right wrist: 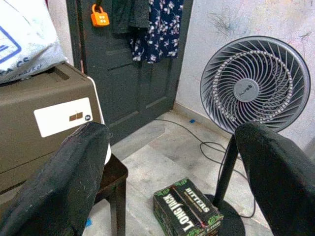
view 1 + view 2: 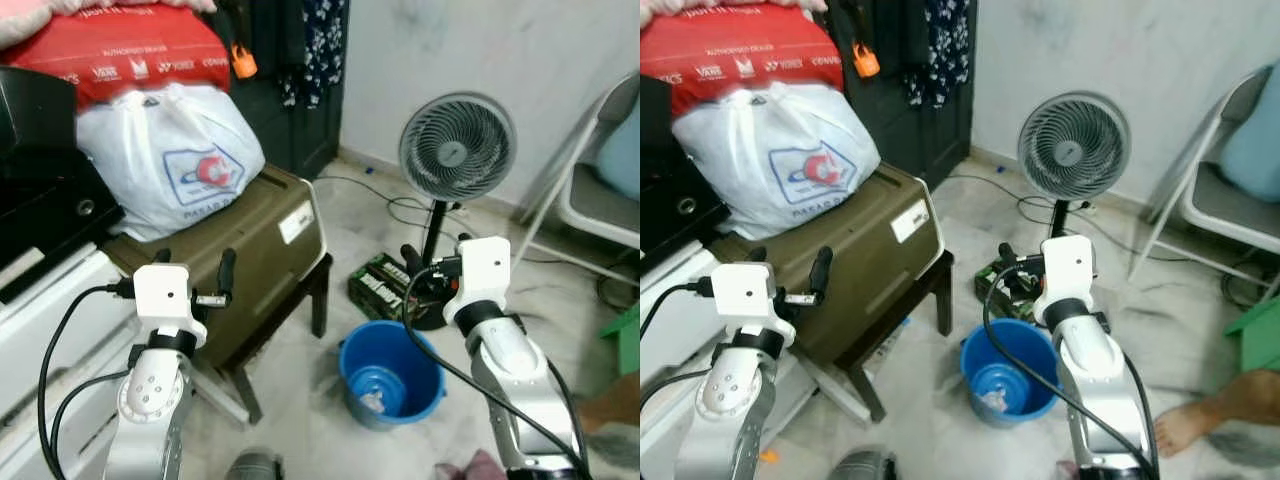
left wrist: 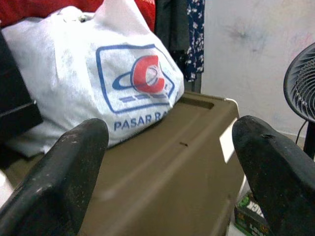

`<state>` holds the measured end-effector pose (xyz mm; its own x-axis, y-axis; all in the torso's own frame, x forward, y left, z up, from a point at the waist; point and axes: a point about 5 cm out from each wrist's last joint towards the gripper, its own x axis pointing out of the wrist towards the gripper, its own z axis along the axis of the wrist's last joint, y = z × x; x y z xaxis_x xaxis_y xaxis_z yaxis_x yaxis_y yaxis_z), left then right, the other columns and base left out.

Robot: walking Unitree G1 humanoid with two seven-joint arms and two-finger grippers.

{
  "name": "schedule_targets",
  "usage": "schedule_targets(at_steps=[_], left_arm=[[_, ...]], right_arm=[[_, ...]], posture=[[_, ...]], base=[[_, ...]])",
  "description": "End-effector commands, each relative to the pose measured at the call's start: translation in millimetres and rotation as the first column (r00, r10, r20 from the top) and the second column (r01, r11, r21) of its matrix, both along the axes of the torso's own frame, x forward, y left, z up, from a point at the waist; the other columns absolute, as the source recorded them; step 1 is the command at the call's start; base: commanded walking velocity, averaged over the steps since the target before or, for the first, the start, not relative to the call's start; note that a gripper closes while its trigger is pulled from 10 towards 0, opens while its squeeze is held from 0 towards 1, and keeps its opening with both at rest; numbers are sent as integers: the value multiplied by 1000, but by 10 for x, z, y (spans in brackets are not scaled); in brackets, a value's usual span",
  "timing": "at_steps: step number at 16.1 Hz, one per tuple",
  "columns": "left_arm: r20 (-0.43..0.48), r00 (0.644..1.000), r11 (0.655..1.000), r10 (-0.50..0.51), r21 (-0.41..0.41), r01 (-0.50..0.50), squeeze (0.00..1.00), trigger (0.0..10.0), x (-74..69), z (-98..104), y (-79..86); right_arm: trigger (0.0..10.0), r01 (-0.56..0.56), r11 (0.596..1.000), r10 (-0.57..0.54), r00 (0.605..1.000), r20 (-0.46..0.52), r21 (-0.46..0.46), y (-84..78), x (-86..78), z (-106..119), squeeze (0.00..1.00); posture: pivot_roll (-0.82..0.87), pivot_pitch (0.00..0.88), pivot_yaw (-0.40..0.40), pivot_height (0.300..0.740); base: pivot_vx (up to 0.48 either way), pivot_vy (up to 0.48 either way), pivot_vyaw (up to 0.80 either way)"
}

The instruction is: Clean up the room

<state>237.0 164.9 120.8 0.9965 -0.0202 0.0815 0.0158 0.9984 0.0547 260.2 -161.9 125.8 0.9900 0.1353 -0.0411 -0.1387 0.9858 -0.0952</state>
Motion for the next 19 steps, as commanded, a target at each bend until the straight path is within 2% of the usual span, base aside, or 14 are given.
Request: schedule_targets(at_steps=[1, 13, 19], left_arm=[[0, 1000, 1000, 11, 7, -11, 0, 10000, -11, 13, 11], [-23, 1000, 1000, 4, 30, -3, 0, 10000, -46, -10, 4], [-29, 999, 999, 15, 40, -13, 0, 10000, -33, -16, 10]], right_arm=[[10000, -7, 1000, 7, 1000, 3, 3, 3, -4, 20, 0], [10000, -8, 1000, 8, 1000, -14, 15, 17, -47, -26, 0], [10000, -9, 1000, 10, 1000, -14, 11, 5, -17, -26, 0]], posture=[[-95, 0, -17, 740], [-90, 0, -9, 740], [-86, 0, -10, 740]], base=[[0, 0, 800], [0, 0, 800], [0, 0, 800]])
